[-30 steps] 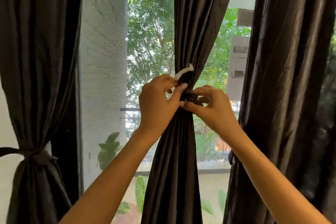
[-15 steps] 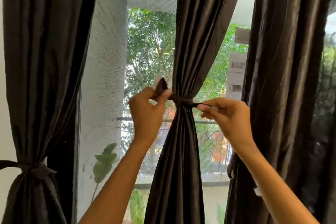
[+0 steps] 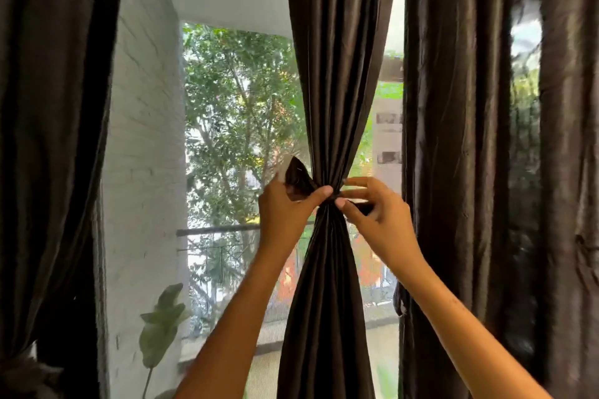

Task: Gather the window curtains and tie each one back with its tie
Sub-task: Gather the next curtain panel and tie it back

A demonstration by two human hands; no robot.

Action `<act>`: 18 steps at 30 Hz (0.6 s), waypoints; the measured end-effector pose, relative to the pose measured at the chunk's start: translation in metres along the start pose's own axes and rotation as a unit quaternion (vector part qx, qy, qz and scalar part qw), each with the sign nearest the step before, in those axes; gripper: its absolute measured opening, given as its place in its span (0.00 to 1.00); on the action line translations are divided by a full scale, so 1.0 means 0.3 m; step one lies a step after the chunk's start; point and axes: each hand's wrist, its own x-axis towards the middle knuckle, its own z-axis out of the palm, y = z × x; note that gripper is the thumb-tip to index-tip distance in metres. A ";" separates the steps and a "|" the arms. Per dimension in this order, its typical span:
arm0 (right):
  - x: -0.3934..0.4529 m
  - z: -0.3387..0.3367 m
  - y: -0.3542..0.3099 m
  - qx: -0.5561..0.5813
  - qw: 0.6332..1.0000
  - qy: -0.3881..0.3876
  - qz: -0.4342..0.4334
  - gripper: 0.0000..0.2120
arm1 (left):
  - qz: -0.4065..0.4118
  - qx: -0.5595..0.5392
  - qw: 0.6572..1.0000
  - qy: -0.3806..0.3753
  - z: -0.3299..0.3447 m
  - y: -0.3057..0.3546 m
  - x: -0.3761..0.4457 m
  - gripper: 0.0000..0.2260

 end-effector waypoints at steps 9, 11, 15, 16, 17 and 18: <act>-0.012 -0.001 0.061 -0.033 0.999 0.020 0.021 0.07 | -0.002 -0.035 0.999 0.013 0.103 -0.060 -0.019 0.11; -0.010 0.001 0.055 -0.034 0.999 0.014 0.025 0.05 | 0.021 -0.030 0.999 0.025 0.102 -0.054 -0.027 0.10; -0.009 -0.003 0.040 -0.077 0.997 -0.005 0.015 0.05 | 0.053 -0.008 0.996 0.065 0.105 -0.036 -0.061 0.08; -0.009 -0.006 0.035 -0.081 0.996 -0.010 0.018 0.05 | 0.056 -0.007 0.995 0.080 0.109 -0.029 -0.071 0.08; -0.014 -0.014 0.032 -0.081 0.996 -0.013 0.022 0.05 | 0.055 -0.009 0.994 0.097 0.119 -0.021 -0.087 0.09; -0.019 -0.021 0.030 -0.085 0.996 -0.015 0.020 0.04 | 0.052 -0.014 0.992 0.116 0.128 -0.012 -0.102 0.11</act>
